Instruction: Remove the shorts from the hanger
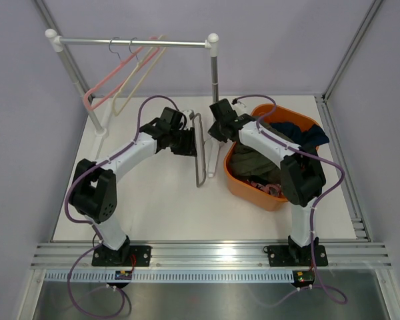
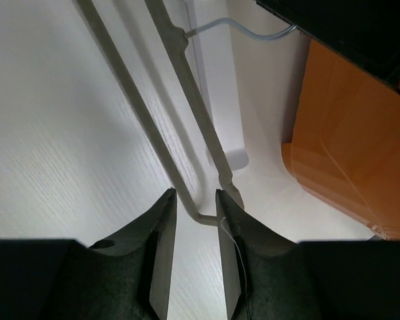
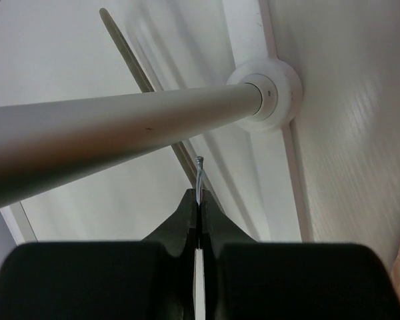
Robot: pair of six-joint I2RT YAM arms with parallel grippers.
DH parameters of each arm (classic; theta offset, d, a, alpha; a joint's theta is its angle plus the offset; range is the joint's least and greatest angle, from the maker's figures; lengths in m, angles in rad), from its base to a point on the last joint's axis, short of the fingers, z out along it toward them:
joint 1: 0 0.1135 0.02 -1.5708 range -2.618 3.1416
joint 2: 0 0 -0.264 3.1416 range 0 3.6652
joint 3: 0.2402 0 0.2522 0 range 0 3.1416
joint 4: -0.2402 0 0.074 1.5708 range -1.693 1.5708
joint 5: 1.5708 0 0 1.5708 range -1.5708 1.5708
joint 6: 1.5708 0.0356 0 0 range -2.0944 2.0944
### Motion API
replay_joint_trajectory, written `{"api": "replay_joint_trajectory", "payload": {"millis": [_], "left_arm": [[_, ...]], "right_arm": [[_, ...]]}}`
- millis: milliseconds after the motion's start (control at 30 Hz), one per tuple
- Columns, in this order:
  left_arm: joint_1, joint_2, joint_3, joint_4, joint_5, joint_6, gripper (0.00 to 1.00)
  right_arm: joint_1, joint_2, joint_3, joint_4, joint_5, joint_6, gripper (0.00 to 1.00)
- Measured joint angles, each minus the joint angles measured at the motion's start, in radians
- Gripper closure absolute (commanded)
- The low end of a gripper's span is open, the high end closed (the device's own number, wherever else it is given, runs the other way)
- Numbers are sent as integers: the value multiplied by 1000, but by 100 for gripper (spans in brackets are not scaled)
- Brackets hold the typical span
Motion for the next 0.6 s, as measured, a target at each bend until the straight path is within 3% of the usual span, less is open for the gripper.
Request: {"api": "replay_joint_trajectory", "payload": {"millis": [300, 600], "left_arm": [[-108, -88, -150, 80, -157, -13, 53], [-261, -103, -182, 184, -351, -50, 50]], "right_arm": [[14, 0, 63, -27, 37, -39, 100], [51, 0, 89, -56, 57, -53, 100]]}}
